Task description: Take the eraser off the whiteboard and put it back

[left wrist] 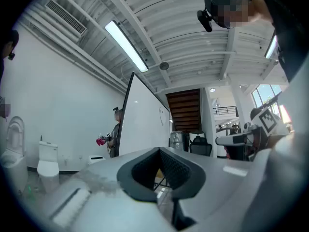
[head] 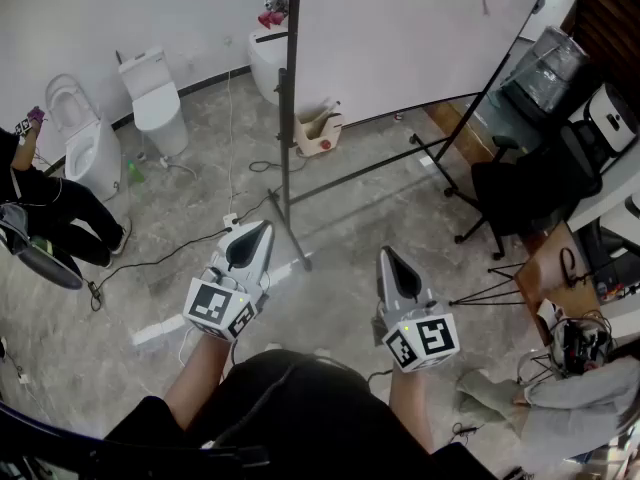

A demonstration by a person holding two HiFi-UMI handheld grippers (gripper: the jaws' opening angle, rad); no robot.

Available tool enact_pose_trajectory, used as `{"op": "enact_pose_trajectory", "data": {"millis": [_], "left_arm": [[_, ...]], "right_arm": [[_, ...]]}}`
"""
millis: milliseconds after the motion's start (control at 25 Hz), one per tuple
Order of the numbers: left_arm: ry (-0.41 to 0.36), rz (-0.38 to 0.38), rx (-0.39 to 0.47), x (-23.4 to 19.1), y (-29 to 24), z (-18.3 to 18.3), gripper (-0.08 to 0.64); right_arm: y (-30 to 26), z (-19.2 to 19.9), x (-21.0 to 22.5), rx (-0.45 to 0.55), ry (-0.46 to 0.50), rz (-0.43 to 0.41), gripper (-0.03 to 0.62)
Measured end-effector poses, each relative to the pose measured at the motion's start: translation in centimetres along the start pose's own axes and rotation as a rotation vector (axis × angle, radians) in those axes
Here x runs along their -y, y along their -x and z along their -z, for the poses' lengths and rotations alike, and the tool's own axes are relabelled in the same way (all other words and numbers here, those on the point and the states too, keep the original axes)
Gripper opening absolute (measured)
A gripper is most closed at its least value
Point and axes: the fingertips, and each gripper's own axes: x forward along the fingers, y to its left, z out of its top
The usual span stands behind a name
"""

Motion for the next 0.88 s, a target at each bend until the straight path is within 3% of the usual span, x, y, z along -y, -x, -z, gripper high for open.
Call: {"op": "enact_pose_trajectory", "data": {"millis": [880], "left_arm": [[-0.017,-0.002,-0.004,0.7,-0.8,0.3,0.003]], "right_arm": [[0.4,0.3,1.0,0.004,-0.014,-0.024,0.009]]}}
